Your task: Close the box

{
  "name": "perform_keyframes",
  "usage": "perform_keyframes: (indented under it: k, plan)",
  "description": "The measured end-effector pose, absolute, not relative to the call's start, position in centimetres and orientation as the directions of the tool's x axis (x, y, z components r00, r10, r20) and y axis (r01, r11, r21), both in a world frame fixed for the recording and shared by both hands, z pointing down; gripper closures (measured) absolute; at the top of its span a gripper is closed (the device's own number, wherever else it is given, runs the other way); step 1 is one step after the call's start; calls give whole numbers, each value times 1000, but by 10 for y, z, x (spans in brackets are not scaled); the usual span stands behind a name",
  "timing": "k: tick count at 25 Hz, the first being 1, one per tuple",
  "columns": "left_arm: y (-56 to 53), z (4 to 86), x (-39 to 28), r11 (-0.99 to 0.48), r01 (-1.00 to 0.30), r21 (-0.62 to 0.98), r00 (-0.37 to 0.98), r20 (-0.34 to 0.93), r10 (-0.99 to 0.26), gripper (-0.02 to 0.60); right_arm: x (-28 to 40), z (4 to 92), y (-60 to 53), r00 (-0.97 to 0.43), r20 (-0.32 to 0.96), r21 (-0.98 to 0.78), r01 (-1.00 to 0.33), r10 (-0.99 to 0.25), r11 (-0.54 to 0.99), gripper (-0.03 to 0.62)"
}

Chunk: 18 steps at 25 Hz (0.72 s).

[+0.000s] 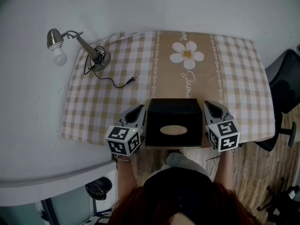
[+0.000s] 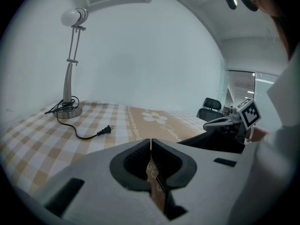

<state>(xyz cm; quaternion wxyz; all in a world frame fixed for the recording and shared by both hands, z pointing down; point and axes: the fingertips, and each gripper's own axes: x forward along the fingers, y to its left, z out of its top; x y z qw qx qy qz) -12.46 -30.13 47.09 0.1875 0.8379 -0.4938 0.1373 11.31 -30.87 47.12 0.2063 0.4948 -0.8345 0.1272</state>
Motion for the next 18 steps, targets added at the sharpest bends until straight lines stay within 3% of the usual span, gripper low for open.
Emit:
perform_keyframes:
  k: [18]
  plan:
    - [-305, 499, -119, -467, -852, 236, 519, 497, -696, 552, 106, 513, -309, -476, 587, -86, -841, -655, 535, 576]
